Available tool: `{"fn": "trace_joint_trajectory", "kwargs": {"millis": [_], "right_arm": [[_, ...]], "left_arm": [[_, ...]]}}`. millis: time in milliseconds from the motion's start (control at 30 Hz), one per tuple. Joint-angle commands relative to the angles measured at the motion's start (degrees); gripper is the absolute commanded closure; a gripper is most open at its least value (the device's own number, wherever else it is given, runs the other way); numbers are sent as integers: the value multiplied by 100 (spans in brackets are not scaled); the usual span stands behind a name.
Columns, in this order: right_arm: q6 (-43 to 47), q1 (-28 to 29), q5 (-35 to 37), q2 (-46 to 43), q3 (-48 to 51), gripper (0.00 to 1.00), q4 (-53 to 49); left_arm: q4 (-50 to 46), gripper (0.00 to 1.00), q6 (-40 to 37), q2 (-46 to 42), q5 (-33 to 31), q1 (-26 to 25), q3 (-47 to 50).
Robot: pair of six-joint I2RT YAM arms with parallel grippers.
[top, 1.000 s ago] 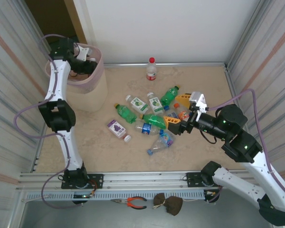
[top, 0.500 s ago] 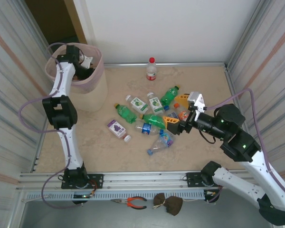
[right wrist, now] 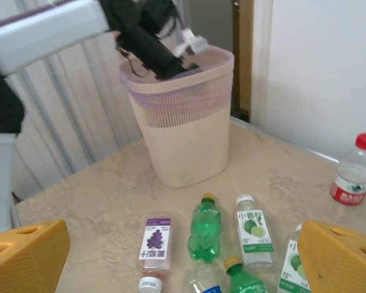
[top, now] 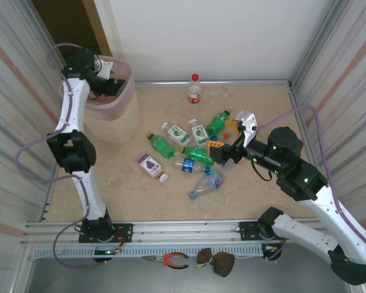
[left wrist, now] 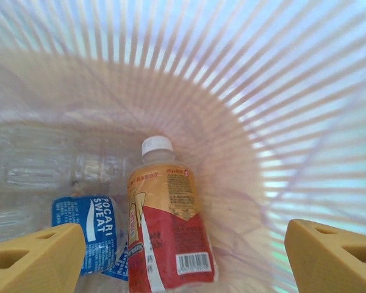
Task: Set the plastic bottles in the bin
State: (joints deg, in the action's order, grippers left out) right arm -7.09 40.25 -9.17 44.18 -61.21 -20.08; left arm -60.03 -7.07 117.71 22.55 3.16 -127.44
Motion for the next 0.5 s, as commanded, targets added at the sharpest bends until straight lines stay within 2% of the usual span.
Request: {"fn": "trace_joint_trajectory", "kwargs": {"millis": [0, 300, 467], "right_arm": [[-460, -248, 205, 79, -239, 6, -243], [-1439, -1543, -13, 338, -312, 10, -845], [-1622, -2206, -105, 592, -269, 11, -1156]], "left_arm": [[78, 14, 135, -485, 197, -19, 64], [180, 15, 207, -1178, 304, -12, 312], [253, 15, 259, -1568, 370, -10, 448]]}}
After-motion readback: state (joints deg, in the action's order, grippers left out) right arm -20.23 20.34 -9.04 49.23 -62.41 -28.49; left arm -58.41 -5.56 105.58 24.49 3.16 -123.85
